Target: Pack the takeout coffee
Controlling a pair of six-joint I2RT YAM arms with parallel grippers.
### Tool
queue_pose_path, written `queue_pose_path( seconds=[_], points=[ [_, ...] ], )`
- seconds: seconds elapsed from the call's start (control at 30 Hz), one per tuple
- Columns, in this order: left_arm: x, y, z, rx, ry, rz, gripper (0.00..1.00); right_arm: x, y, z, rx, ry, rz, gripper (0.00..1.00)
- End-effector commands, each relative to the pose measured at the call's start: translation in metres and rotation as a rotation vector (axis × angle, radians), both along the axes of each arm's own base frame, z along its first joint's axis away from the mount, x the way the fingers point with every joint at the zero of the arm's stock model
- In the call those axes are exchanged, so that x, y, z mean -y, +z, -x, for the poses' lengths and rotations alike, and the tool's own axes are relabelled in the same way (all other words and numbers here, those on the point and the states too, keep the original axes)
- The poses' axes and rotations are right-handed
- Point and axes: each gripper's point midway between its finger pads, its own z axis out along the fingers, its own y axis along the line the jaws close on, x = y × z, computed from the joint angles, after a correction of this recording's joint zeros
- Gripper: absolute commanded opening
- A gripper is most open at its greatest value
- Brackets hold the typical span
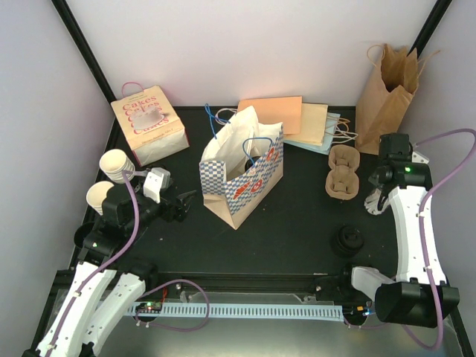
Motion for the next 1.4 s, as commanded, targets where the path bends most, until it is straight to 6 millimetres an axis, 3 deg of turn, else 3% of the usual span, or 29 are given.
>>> queue_pose_path(
  seconds=[0.0, 0.13, 0.27, 0.5, 1.13, 1.37],
  points=[
    [0.001, 0.006, 0.0, 0.034, -0.012, -0.002, 0.99, 0.006, 0.002, -0.005, 0.012, -0.011, 0.025, 0.26],
    [0.001, 0.005, 0.0, 0.033, -0.01, -0.002, 0.99, 0.009, 0.002, -0.006, 0.004, -0.013, 0.047, 0.25],
    [0.001, 0.006, 0.0, 0.033, -0.011, -0.002, 0.99, 0.008, 0.002, -0.006, -0.001, -0.009, 0.039, 0.09],
    [0.001, 0.006, 0.0, 0.034, -0.012, -0.002, 0.99, 0.009, 0.017, 0.0, 0.015, -0.016, 0.055, 0.03],
    [0.001, 0.005, 0.0, 0.032, -0.012, -0.002, 0.99, 0.006, 0.089, 0.028, 0.088, -0.049, 0.037, 0.02],
    [0.002, 0.005, 0.0, 0.028, -0.013, -0.002, 0.99, -0.004, 0.104, 0.04, 0.141, -0.014, -0.001, 0.02]
  ],
)
